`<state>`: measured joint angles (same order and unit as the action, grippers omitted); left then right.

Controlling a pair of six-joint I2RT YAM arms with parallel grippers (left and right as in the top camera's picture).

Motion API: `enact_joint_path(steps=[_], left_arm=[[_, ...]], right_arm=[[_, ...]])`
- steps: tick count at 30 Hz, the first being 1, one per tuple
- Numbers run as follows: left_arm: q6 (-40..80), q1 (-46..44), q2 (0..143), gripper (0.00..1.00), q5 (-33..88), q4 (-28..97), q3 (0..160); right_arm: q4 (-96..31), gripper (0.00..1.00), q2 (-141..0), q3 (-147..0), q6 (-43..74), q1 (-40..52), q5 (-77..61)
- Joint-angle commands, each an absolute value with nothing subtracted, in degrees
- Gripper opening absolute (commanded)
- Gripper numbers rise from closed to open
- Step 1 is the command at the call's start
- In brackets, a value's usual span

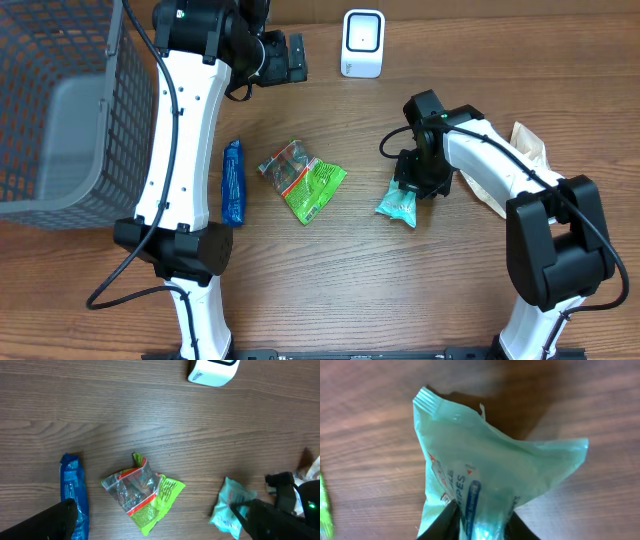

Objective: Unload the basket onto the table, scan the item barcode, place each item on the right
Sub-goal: 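Carry the wipes pack right and set it beside the beige bag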

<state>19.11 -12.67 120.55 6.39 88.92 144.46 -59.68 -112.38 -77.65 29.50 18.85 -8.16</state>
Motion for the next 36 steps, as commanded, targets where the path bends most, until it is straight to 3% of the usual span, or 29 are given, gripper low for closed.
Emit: enact_joint_path(steps=[1,4,16,19,29,36], left_arm=[[17.74,-12.88,120.62,1.0,5.32,89.36,144.46],[17.74,-12.88,120.64,1.0,5.32,89.41,144.46],[17.74,-12.88,120.62,1.0,5.32,90.11,144.46],[17.76,-12.88,120.62,1.0,4.51,90.15,144.46],[17.78,-12.88,120.62,1.0,4.27,90.39,144.46],[17.72,-12.88,120.62,1.0,3.99,90.72,144.46]], right_arm=[[-62.7,0.12,-112.84,-79.31,27.07,16.53,-7.09],[-65.95,0.05,-111.18,-80.99,24.95,13.91,-7.07],[-69.76,0.07,-103.18,-83.72,16.47,-1.1,-5.52],[-68.95,0.11,-103.18,-83.7,16.01,-5.93,-3.53],[-62.04,0.12,-103.2,-83.59,16.01,-17.19,-2.15],[-61.36,0.26,-103.2,-83.59,15.79,-19.68,3.03]])
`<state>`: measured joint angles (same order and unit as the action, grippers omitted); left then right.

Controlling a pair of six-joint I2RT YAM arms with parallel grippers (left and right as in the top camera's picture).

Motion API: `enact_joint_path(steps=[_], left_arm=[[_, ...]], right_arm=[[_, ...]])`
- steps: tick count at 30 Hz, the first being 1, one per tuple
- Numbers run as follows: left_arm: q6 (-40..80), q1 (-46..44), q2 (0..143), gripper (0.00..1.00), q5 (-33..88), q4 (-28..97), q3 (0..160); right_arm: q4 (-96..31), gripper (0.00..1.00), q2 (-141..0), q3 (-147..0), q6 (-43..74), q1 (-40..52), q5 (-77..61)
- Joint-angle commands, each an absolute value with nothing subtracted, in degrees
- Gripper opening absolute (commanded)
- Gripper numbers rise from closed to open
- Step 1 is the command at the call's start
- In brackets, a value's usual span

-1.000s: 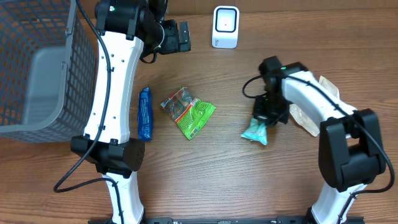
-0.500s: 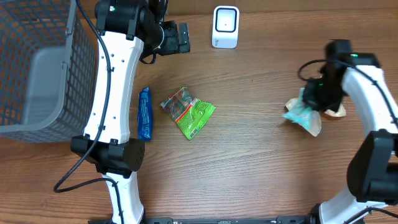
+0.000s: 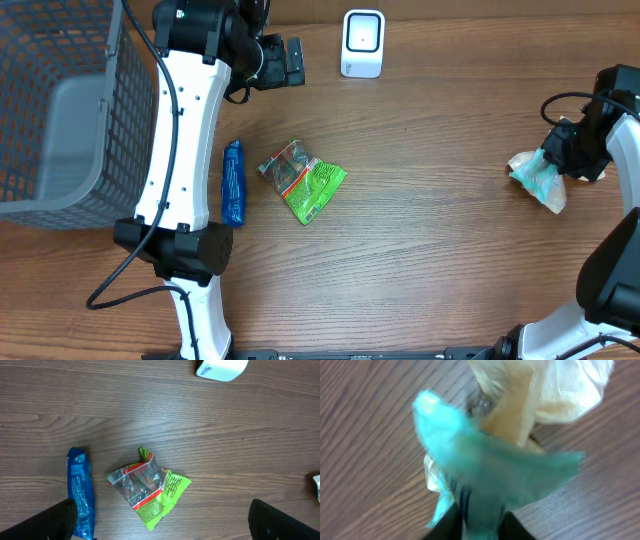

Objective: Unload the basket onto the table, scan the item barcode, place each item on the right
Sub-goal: 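Carry the wipes pack right and set it beside the beige bag, then move the right gripper left over the green snack bag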

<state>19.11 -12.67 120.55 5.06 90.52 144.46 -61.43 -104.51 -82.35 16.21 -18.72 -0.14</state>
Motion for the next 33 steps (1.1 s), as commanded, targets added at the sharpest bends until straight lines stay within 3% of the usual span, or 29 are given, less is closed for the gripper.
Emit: enact_joint_path(steps=[1,9,18,33], left_arm=[[17.74,-12.88,120.64,1.0,4.01,90.85,144.46],[17.74,-12.88,120.62,1.0,3.9,91.02,144.46],[17.78,-12.86,120.62,1.0,3.79,90.74,144.46],[21.93,-10.22,120.64,1.0,-3.38,89.86,144.46]], right_arm=[[-61.45,0.29,-103.2,-83.59,15.86,-20.01,2.81],[-63.48,0.5,-103.18,-87.48,12.69,-20.21,-8.23],[-67.61,0.5,-103.07,-98.37,9.76,-13.63,-25.34],[-65.32,0.52,-103.09,-96.88,14.98,15.88,-17.82]])
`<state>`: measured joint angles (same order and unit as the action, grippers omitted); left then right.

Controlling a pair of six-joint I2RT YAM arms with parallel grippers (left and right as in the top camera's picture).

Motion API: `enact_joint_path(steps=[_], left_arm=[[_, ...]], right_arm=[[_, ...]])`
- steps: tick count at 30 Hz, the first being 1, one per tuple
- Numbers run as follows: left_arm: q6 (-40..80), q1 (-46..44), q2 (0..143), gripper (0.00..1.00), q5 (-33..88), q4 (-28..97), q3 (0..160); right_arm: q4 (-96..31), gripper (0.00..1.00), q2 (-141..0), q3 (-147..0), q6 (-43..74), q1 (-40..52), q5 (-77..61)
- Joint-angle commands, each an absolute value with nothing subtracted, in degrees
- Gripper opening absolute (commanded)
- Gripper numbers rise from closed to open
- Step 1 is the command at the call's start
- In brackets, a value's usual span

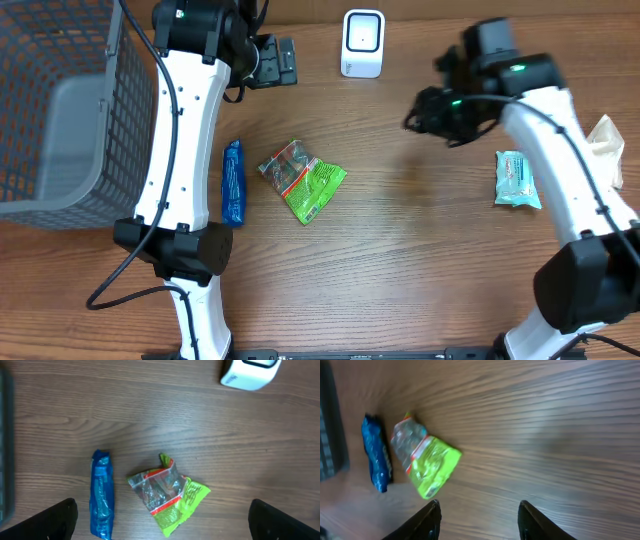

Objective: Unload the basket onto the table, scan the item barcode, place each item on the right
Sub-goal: 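Move the right gripper left over the green snack bag, then grasp the green snack bag with the right gripper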

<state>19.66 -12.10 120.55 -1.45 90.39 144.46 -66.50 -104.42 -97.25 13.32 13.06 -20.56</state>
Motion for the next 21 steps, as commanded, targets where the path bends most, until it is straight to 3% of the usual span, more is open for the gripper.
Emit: enact_joint_path(steps=[1,6,21], left_arm=[[22.41,-9.52,120.62,1.0,-3.31,89.76,144.46],[22.59,-6.57,120.62,1.0,-3.4,90.39,144.46],[22.44,-2.28,120.64,1.0,-3.44,92.42,144.46]], right_arm=[[-64.16,0.54,-103.09,-96.27,14.96,17.39,-17.39],[-55.7,0.64,-103.77,-91.61,12.19,25.17,-14.59],[-41.28,0.66,-119.61,-89.97,5.54,37.82,-12.58]])
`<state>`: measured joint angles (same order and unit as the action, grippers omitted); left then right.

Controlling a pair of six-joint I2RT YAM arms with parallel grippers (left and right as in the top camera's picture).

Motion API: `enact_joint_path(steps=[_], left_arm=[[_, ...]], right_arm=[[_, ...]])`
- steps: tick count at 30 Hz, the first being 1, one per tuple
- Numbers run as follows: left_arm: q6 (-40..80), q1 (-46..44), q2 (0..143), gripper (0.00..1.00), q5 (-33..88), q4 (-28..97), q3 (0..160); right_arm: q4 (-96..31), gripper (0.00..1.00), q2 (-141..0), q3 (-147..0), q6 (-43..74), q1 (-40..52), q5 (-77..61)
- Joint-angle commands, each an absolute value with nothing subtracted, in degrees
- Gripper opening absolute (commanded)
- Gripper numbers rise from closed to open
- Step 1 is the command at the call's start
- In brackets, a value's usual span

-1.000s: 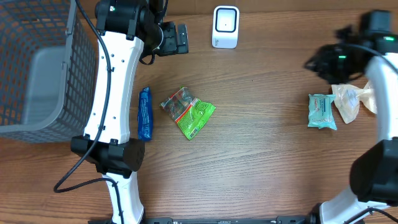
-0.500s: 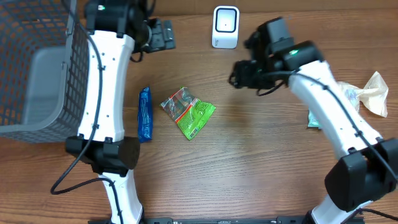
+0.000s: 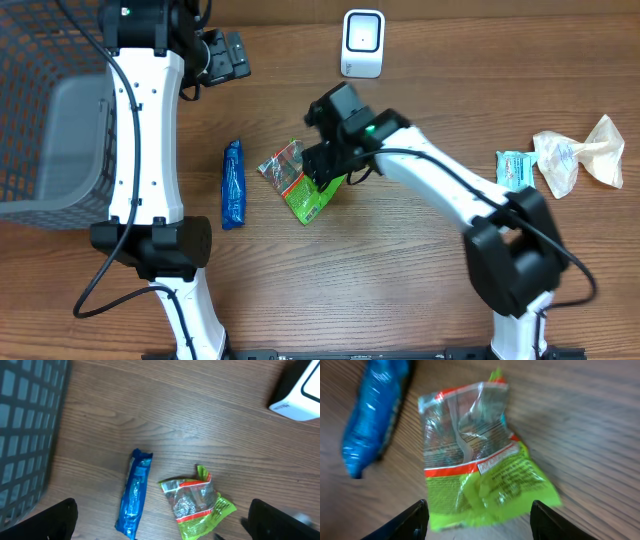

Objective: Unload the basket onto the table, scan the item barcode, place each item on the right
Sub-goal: 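Grasp the green snack bag with the right gripper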

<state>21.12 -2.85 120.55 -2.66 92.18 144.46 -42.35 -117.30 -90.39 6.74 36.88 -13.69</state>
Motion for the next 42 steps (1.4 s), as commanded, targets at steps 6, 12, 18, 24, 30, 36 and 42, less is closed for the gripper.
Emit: enact_joint_path(steps=[6,12,18,24,30,36,42], left_arm=[[22.28,-2.26,120.62,1.0,-3.42,92.6,144.46],[22.28,-2.26,120.62,1.0,-3.42,92.88,144.46],[22.28,-2.26,120.64,1.0,-3.4,93.03,144.46],[22.28,-2.26,120.64,1.0,-3.42,93.19,144.46],[22.28,-2.26,120.64,1.0,-3.42,93.23,144.35],[22.28,-2.28,120.64,1.0,-3.4,93.14,143.44],[22.28,-2.26,120.64,1.0,-3.42,92.71,140.86]], right_arm=[[-37.5,0.67,-123.44,-89.97,8.05,39.57,-12.71],[-36.03,0.67,-123.72,-89.97,13.23,40.23,-12.67],[-36.05,0.66,-127.87,-89.97,24.56,40.23,-12.05],[-36.75,0.44,-129.51,-89.97,31.4,40.23,-12.49],[-38.44,0.04,-129.45,-90.13,31.77,40.07,-13.47],[-44.47,0.04,-127.28,-92.77,29.12,38.87,-14.2],[-49.54,0.04,-119.66,-92.99,22.04,37.82,-15.0]])
